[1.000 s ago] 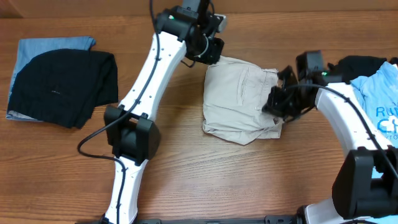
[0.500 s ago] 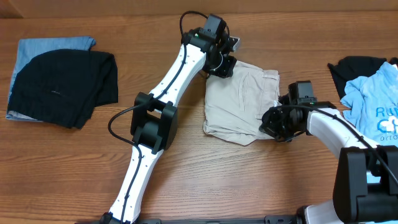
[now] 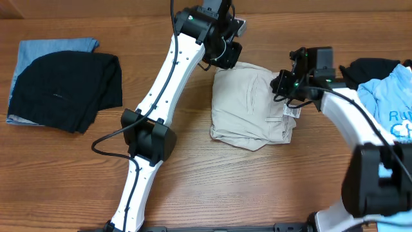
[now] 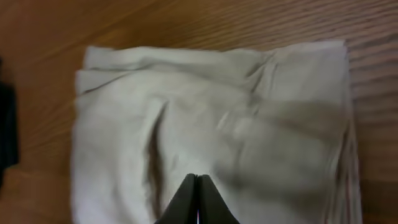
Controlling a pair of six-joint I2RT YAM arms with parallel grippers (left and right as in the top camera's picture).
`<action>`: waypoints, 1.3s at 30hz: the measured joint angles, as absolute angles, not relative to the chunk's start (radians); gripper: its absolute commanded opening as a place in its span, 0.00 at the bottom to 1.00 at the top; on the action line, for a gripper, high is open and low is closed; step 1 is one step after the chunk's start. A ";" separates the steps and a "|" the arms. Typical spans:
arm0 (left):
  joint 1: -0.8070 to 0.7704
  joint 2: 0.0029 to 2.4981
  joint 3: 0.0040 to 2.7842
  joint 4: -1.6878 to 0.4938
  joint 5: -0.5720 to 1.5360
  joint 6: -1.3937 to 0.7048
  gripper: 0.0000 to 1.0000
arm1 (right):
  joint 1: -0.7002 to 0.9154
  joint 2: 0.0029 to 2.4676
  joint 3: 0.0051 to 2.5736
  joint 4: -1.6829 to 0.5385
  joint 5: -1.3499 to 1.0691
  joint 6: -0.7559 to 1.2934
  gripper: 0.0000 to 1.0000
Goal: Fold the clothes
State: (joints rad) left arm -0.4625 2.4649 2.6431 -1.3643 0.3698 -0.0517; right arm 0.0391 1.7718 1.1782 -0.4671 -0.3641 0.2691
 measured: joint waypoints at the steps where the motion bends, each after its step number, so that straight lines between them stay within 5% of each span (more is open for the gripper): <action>1: -0.463 2.466 2.635 -1.378 0.367 -0.052 0.04 | 0.039 1.814 1.178 -0.430 -0.331 0.268 0.04; 7: -0.477 2.469 2.410 -1.342 0.393 -0.052 0.04 | 0.023 2.016 1.179 -0.216 -0.291 0.265 0.04; 14: -0.508 2.476 2.182 -1.238 0.442 -0.052 0.04 | -0.004 2.027 1.206 -0.248 -0.369 0.265 0.04; 21: -0.506 2.406 2.392 -1.202 0.381 -0.053 0.04 | -0.224 1.715 1.413 -0.770 -0.719 0.245 0.04; 26: -0.468 2.397 2.402 -1.109 0.305 -0.072 0.04 | -0.212 1.692 1.404 -1.121 -0.706 0.119 0.04; 39: -0.419 2.613 2.402 -0.924 0.279 -0.151 0.04 | -0.208 1.714 0.929 -0.794 -0.582 0.124 0.04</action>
